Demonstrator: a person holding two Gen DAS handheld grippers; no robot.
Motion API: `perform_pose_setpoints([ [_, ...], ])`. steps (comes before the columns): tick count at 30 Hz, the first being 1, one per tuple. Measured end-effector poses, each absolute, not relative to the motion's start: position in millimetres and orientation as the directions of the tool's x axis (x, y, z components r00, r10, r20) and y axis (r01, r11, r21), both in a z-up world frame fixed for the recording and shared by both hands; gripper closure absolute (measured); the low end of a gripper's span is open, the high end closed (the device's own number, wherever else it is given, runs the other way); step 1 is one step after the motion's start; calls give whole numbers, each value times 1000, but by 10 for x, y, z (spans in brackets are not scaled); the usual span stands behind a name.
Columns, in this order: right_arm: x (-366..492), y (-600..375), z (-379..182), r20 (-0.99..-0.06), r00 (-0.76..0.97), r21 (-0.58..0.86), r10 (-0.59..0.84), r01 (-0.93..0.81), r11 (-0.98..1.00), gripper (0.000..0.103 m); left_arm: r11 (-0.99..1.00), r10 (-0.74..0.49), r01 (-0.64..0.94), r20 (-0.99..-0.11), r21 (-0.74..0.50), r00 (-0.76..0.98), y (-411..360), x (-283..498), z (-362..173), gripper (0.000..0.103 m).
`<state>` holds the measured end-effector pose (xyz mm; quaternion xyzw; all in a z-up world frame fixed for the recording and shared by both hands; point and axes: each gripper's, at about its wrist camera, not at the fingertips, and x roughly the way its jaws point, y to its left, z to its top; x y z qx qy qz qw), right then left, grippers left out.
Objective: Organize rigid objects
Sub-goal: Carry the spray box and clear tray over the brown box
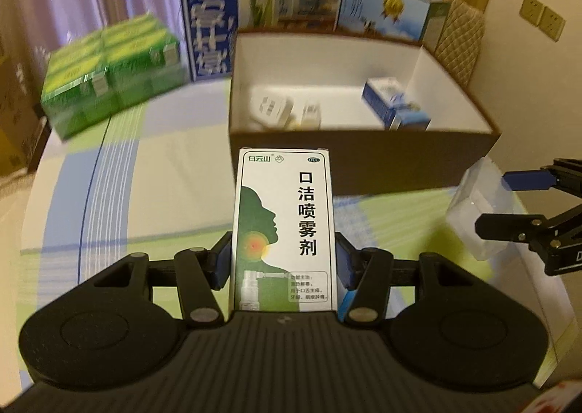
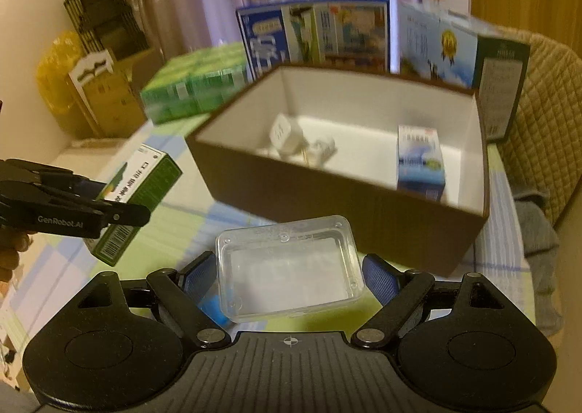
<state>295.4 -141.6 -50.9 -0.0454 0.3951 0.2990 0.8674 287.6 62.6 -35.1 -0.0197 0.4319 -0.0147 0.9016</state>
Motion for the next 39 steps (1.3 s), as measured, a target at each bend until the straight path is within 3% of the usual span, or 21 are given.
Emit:
perform_pose_setpoints([
  [19, 3845, -1350, -99, -633, 593, 168, 497, -521, 837, 20, 995, -93, 83, -722, -49, 686, 370, 3887, 120, 52],
  [39, 5166, -1271, -817, -727, 543, 171, 420, -449, 877, 20, 996, -75, 77, -831, -39, 551, 353, 5254, -592, 52],
])
